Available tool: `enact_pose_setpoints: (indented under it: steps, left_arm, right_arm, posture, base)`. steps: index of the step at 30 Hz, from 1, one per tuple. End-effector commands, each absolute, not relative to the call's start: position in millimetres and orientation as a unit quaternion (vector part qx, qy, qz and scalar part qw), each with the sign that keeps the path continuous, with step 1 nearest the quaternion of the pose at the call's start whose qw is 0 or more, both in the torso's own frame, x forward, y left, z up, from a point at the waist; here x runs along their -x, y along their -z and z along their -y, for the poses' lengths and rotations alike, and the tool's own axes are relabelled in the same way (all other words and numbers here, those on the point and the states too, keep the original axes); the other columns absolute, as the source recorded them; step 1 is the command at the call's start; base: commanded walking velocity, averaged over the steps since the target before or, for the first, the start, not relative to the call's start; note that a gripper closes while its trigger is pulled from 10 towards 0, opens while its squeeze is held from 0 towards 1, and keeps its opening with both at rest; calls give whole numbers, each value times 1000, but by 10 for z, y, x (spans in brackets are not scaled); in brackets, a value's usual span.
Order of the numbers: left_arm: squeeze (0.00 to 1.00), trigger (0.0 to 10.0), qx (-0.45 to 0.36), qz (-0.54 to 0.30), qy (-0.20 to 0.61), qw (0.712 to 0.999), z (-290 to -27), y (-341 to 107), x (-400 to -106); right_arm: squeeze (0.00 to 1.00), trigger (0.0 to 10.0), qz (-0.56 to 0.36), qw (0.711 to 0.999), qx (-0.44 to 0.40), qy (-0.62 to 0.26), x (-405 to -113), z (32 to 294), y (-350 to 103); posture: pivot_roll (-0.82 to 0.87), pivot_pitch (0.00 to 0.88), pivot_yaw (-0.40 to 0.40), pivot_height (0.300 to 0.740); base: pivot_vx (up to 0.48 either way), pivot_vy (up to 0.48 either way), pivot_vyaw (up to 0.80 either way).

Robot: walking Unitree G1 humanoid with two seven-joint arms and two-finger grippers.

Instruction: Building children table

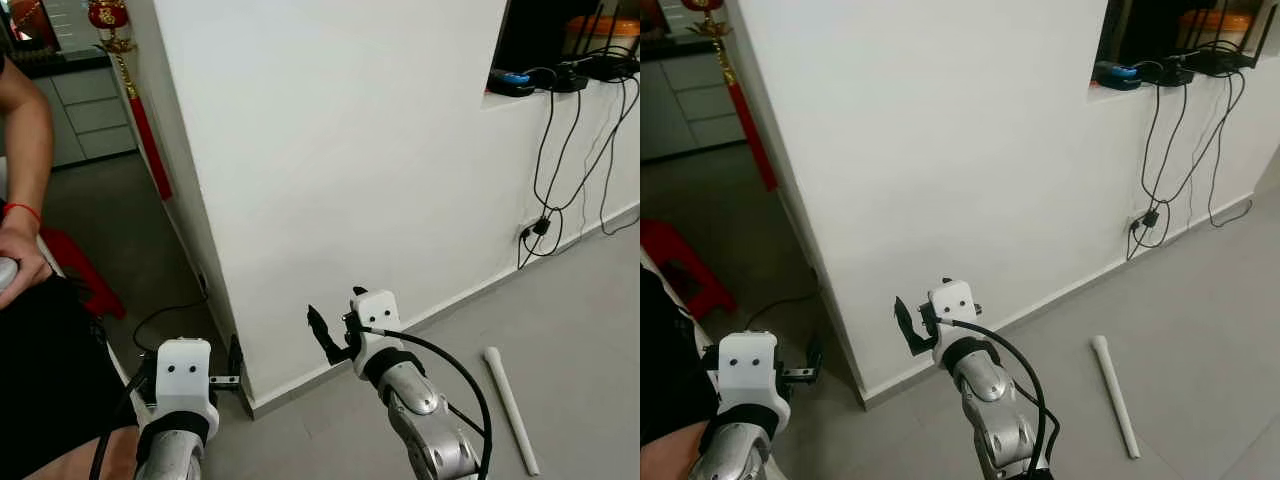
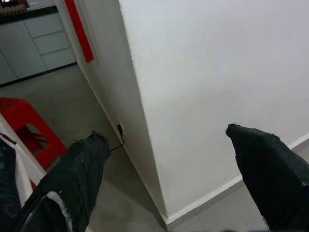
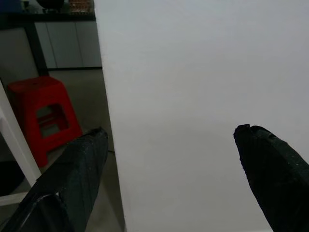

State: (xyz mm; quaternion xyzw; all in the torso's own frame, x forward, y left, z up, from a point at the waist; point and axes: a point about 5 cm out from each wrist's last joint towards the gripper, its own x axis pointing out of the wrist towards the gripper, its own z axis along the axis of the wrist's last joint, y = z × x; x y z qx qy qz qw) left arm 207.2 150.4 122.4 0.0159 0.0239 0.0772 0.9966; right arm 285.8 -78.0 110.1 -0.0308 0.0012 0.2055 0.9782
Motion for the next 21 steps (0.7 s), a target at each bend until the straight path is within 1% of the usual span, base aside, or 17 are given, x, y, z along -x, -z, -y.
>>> enact_pose_setpoints:
  steps: [1,7,9,13,21]
  left_arm:
    - [0,10000,-16,-28,-77,997,-1498,-1206,-2061]
    - [0,10000,-19,-26,-74,997,-1493,-1203,-2055]
    - [0,10000,-23,-24,-68,997,-1479,-1208,-2056]
    - [0,10000,-45,-16,-58,997,-1453,-1228,-2054]
    - [0,10000,-49,-17,-53,997,-1443,-1227,-2053]
  right_arm:
    - [0,10000,-2,978,22,-206,-2849,773,-1098]
    - [0,10000,-3,978,21,-206,-2841,773,-1091]
    - [0,10000,-2,978,21,-206,-2840,774,-1091]
    - [0,10000,-2,978,21,-205,-2841,776,-1096]
    - [0,10000,-2,979,21,-205,-2844,774,-1103]
  posture:
    - [-26,0,17,740]
    - [-26,0,16,740]
    - [-26,0,16,740]
    - [-26,0,15,740]
    - [-25,0,15,740]
  base:
    - [0,0,0]
    - [0,0,0]
    - [0,-255,0]
    - [0,-420,0]
    - [0,-458,0]
